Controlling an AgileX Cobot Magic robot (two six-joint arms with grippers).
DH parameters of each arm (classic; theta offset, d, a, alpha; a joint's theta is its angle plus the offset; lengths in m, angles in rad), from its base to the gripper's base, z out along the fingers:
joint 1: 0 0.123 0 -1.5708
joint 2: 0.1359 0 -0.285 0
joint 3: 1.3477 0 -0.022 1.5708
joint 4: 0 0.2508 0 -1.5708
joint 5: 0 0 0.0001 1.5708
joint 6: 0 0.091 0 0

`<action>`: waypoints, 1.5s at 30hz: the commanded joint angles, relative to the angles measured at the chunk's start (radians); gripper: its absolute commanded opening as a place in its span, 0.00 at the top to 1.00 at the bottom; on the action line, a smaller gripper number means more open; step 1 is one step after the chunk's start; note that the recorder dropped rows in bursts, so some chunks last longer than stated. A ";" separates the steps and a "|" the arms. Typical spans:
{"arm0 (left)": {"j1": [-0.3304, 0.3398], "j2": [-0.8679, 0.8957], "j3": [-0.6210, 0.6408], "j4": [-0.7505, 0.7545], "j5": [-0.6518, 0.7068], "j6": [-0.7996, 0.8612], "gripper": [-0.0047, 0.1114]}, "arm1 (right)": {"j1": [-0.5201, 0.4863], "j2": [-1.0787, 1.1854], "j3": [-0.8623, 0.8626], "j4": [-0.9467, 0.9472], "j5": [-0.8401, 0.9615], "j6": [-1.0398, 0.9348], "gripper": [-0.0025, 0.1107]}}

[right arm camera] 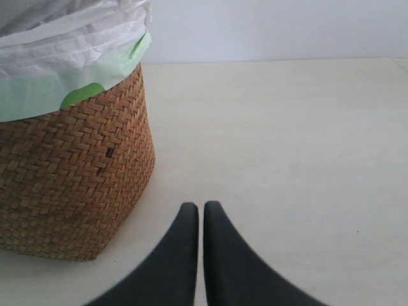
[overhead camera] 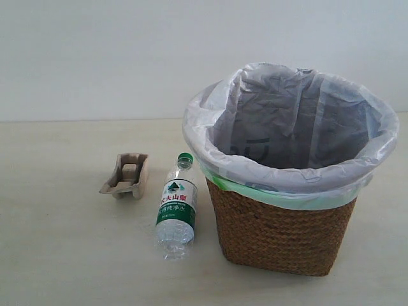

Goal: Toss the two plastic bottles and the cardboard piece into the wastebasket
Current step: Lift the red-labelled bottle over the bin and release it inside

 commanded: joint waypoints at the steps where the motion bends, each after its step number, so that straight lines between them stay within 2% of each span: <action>1: -0.007 -0.010 -0.041 0.014 0.040 -0.024 0.93 | -0.006 -0.005 0.000 0.000 -0.005 -0.004 0.98; 7: -0.008 0.016 -0.041 -0.266 0.024 0.022 0.93 | -0.006 -0.005 0.000 0.000 -0.005 -0.004 0.98; 10: -0.022 0.045 -0.041 -0.467 0.026 0.104 0.93 | -0.006 -0.005 0.000 0.000 -0.005 -0.004 0.98; 12: -0.045 0.068 -0.041 -0.643 0.040 0.215 0.93 | -0.006 -0.005 0.000 0.000 -0.005 -0.004 0.98; 16: -0.102 0.108 -0.041 -1.105 0.082 0.450 0.93 | -0.006 -0.005 0.000 0.000 -0.005 -0.004 0.98; 21: -0.215 0.140 -0.041 -1.823 0.145 0.866 0.93 | -0.006 -0.005 0.000 0.000 -0.005 -0.004 0.98; 23: -0.267 0.146 -0.043 -2.011 0.162 0.996 0.89 | -0.006 -0.005 0.000 0.000 -0.005 -0.004 0.98; 24: -0.297 0.148 -0.047 -2.037 0.164 1.037 0.83 | -0.006 -0.005 0.000 0.000 -0.005 -0.004 0.98; 26: -0.344 0.152 -0.058 -2.003 0.148 1.052 0.65 | -0.006 -0.005 0.000 0.000 -0.005 -0.004 0.98; 29: -0.409 0.152 -0.058 -1.838 0.052 0.966 0.13 | -0.006 -0.005 0.000 0.000 -0.005 -0.004 0.98; 30: -0.424 0.152 -0.058 -1.774 0.023 0.928 0.03 | -0.006 -0.005 0.000 0.000 -0.005 -0.004 0.98; 33: -0.442 0.152 -0.058 -1.708 -0.039 0.865 0.10 | -0.006 -0.005 0.000 0.000 -0.007 -0.004 0.98; 36: -0.437 0.152 -0.059 -1.719 -0.052 0.858 0.17 | -0.006 -0.005 0.000 0.000 -0.007 -0.004 0.98; 45: -0.436 0.152 -0.060 -1.694 0.015 0.873 0.18 | -0.006 -0.005 0.000 0.000 -0.007 -0.004 0.98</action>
